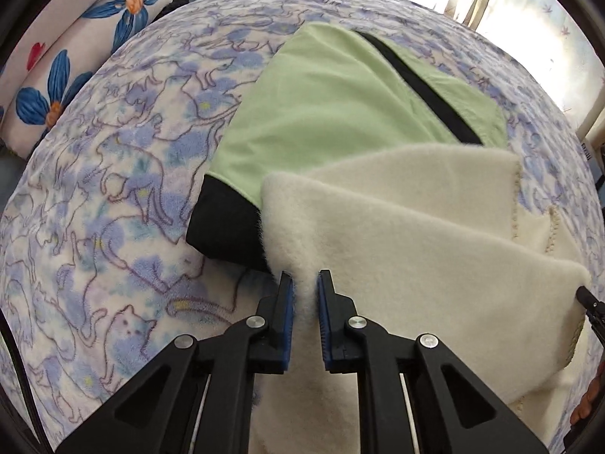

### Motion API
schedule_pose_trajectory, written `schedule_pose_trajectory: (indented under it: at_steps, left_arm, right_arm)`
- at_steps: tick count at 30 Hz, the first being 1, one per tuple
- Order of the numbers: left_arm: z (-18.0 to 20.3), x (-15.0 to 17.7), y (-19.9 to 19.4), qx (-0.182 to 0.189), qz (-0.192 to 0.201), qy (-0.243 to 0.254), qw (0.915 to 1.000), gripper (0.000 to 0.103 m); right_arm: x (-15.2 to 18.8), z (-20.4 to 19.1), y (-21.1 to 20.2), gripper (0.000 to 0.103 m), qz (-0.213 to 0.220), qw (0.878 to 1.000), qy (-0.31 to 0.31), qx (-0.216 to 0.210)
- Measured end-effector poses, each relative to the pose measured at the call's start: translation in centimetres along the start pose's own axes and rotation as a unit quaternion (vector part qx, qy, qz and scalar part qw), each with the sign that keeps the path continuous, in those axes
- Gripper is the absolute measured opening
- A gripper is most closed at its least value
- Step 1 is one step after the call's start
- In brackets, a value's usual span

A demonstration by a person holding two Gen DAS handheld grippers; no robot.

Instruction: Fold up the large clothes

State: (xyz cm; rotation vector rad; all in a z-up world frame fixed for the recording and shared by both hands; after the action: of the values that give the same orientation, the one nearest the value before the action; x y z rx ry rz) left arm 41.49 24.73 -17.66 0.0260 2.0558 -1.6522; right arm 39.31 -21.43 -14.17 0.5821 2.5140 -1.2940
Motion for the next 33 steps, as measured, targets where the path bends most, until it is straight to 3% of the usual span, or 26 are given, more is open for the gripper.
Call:
schedule_pose_trajectory:
  at_steps: [2, 6, 8, 10, 12, 17, 23, 27, 30, 33]
  left_arm:
    - [0.3, 0.5, 0.6, -0.007, -0.003, 0.009, 0.9999, 0.012]
    - [-0.1, 1.0, -0.2, -0.025, -0.003, 0.019, 0.9995, 0.024]
    - [-0.4, 1.4, -1.0, -0.053, 0.000, 0.021, 0.9984, 0.048]
    - [-0.6, 2.0, -2.3, -0.088, 0.010, 0.014, 0.9960, 0.063]
    - [0.0, 3.0, -3.7, -0.087, 0.023, 0.013, 0.9959, 0.064]
    - [4.5, 7.0, -6.5, -0.028, 0.034, 0.034, 0.9984, 0.064]
    - [10.3, 10.4, -6.4, 0.024, 0.029, 0.041, 0.9985, 0.064]
    - [12.4, 11.4, -4.6, 0.010, 0.007, 0.059, 0.9982, 0.064]
    - [11.7, 11.0, -3.7, 0.007, 0.008, 0.058, 0.9983, 0.066]
    - [9.5, 9.9, -2.9, -0.053, 0.027, 0.052, 0.9968, 0.066]
  right_arm:
    - [0.3, 1.8, 1.6, 0.021, -0.036, 0.998, 0.038, 0.020]
    - [0.7, 2.3, 0.0, 0.023, -0.027, 0.997, 0.059, 0.034]
    - [1.0, 1.4, -1.8, 0.023, -0.004, 0.998, 0.031, 0.047]
    - [1.9, 0.5, -3.2, 0.024, 0.013, 0.999, 0.006, 0.053]
    - [3.1, -0.9, -3.9, 0.024, 0.015, 0.998, -0.023, 0.053]
    - [7.3, -5.0, -2.4, 0.024, -0.026, 0.995, -0.089, 0.031]
    - [10.2, -9.3, 1.1, 0.024, -0.052, 0.991, -0.123, -0.029]
    - [10.0, -8.7, 3.4, 0.024, -0.063, 0.992, -0.111, -0.021]
    - [9.2, -6.7, 3.4, 0.021, -0.053, 0.993, -0.109, 0.002]
    - [8.1, -3.6, 1.8, 0.021, -0.021, 0.991, -0.108, 0.072]
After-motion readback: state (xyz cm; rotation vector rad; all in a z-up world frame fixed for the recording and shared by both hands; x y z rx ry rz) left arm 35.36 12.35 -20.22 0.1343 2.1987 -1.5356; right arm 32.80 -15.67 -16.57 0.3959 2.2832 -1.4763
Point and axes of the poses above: each gripper's, at about its wrist camera, not at the fingertips, and y roughly the way its jaws point, z to its right, x to its underside, the point moved 4 cm from there along y, roughly the way its jaws point, and after that the axes turned 13 degrees about -x, right-handed, at the moved point
